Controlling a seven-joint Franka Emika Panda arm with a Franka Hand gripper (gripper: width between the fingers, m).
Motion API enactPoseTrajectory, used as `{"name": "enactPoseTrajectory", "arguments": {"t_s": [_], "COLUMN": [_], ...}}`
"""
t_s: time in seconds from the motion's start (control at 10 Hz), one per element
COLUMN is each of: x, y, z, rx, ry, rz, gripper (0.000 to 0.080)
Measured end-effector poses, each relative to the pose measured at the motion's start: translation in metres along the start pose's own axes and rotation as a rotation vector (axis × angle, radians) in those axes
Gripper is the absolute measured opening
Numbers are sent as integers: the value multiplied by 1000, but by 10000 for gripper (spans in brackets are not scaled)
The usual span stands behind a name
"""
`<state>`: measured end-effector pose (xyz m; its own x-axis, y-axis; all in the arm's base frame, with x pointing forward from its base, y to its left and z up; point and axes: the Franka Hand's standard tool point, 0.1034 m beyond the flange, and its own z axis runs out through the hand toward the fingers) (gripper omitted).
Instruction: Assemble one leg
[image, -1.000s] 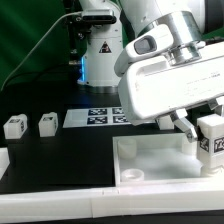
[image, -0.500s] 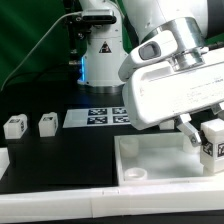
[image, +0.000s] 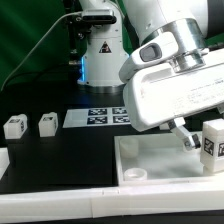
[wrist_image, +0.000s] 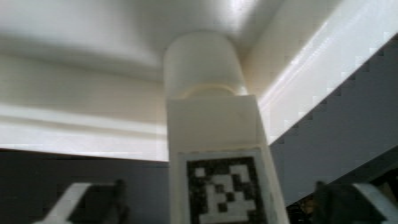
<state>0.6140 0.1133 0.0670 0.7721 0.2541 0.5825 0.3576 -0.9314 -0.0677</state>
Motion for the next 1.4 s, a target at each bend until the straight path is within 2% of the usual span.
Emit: {"name": "enactPoseTrajectory", "arguments": {"t_s": [0.1, 0.9, 1.1, 1.2, 1.3, 1.4], "x": [0, 0, 0, 10, 14, 16], "y": [0, 0, -8, -11, -16, -29], "z": [0, 0, -2, -10, -16, -26], "rx": [0, 0, 26, 24, 37, 78], "ry": [0, -1, -46, -49, -82, -201], "rz": [0, 0, 11, 19, 23, 49], "gripper": [638, 649, 649, 649, 649, 649]}}
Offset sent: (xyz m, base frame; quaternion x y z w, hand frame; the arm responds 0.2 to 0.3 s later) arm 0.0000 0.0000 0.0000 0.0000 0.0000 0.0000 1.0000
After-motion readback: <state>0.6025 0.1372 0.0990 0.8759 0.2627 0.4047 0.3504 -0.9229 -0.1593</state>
